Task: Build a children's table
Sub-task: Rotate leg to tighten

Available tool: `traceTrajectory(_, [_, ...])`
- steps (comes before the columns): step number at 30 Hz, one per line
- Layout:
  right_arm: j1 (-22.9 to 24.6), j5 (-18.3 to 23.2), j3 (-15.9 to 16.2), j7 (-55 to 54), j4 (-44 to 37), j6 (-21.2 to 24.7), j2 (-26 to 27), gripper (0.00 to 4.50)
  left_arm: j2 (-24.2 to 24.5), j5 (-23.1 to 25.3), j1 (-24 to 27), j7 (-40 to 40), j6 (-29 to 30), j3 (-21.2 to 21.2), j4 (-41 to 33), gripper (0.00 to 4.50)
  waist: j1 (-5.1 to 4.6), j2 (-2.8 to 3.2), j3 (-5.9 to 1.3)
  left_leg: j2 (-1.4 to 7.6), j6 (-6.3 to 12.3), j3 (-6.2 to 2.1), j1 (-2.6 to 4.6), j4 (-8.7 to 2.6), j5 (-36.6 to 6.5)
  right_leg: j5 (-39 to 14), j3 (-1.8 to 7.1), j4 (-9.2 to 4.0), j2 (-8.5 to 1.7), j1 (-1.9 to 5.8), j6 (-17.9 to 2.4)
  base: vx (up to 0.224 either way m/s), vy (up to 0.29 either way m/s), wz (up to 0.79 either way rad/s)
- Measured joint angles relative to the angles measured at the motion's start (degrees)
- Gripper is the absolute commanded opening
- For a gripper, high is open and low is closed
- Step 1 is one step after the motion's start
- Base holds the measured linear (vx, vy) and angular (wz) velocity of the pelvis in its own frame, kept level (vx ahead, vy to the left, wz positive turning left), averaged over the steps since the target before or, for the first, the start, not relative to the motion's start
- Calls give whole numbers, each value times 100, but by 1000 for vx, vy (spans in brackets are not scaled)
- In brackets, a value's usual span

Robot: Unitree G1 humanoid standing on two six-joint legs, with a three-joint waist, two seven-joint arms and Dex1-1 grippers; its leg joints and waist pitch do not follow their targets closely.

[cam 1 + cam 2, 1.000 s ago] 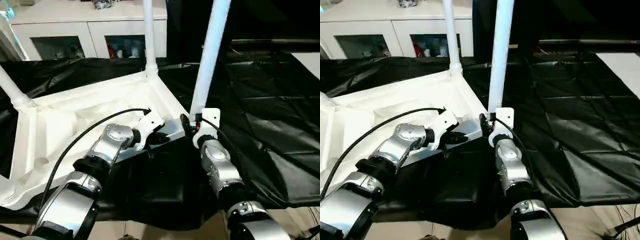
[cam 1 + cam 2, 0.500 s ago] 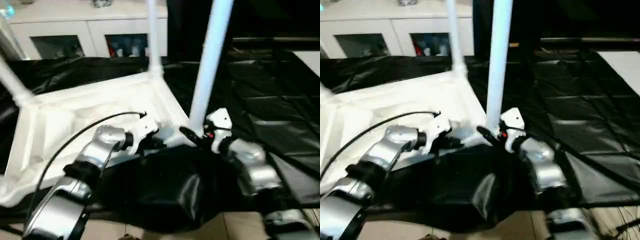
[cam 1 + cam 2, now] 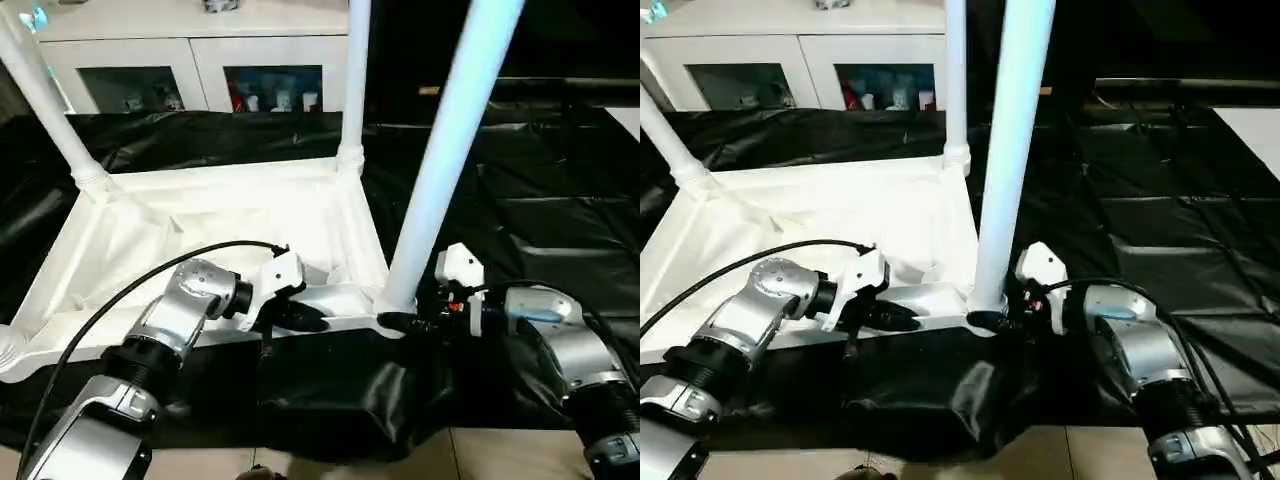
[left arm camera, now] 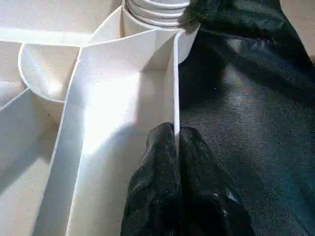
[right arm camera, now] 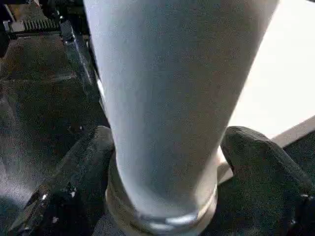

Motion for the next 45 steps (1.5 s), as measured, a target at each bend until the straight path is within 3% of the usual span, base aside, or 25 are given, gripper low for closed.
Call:
traceTrajectory(5, [-72, -17, 32, 54, 121, -95, 54, 356, 26, 0, 31, 2, 115, -1, -127, 0, -2, -14, 9, 0, 2, 0, -1, 0, 1, 0, -1, 0, 0, -1, 0, 0, 0, 0])
traceTrajectory(14, [-123, -156, 142, 37, 356, -326, 117, 276, 38, 11, 40, 42, 198, -2, -162, 0, -11, -26, 10, 0, 3, 0, 0, 9, 2, 1, 1, 9, 0, 0, -1, 0, 0, 0])
traceTrajectory(26, [-154, -142, 79, -199, 538, -380, 292, 267, 57, 26, 48, 174, 219, 5, -166, 0, -59, -26, 10, 1, 0, 0, 3, 21, 0, 1, 3, 27, 0, -1, -1, 0, 0, 0])
traceTrajectory(31, [-221, -262, -373, -2015, 878, -294, 994, 267, -292, 174, -267, 1006, 99, 154, 421, 0, -160, -47, 10, -1, -25, -1, 12, 33, -6, 4, 13, 49, 0, -2, -6, 0, 0, 0])
traceTrajectory(34, [-307, -494, -613, -3667, 916, -46, 1615, 267, -557, 295, -540, 1599, 34, 185, 850, 0, -207, -50, 11, 0, -30, -1, 16, 30, -4, 5, 12, 51, 1, -2, -4, 0, 0, 0])
traceTrajectory(40, [-632, -594, -1034, -5822, 1296, 21, 2489, 267, -913, 470, -856, 2342, -27, 185, 1294, 0, -225, -50, 10, -1, -32, -1, 12, 23, -5, 5, 11, 39, 1, -2, -4, 0, 0, 0])
traceTrajectory(45, [-709, -809, -1110, -6862, 1432, -108, 2819, 267, -1058, 507, -991, 2481, -98, 187, 1547, 0, -181, -54, 8, -5, -32, -1, 13, 20, -5, 7, 13, 32, -1, 2, -1, 0, 0, 0])
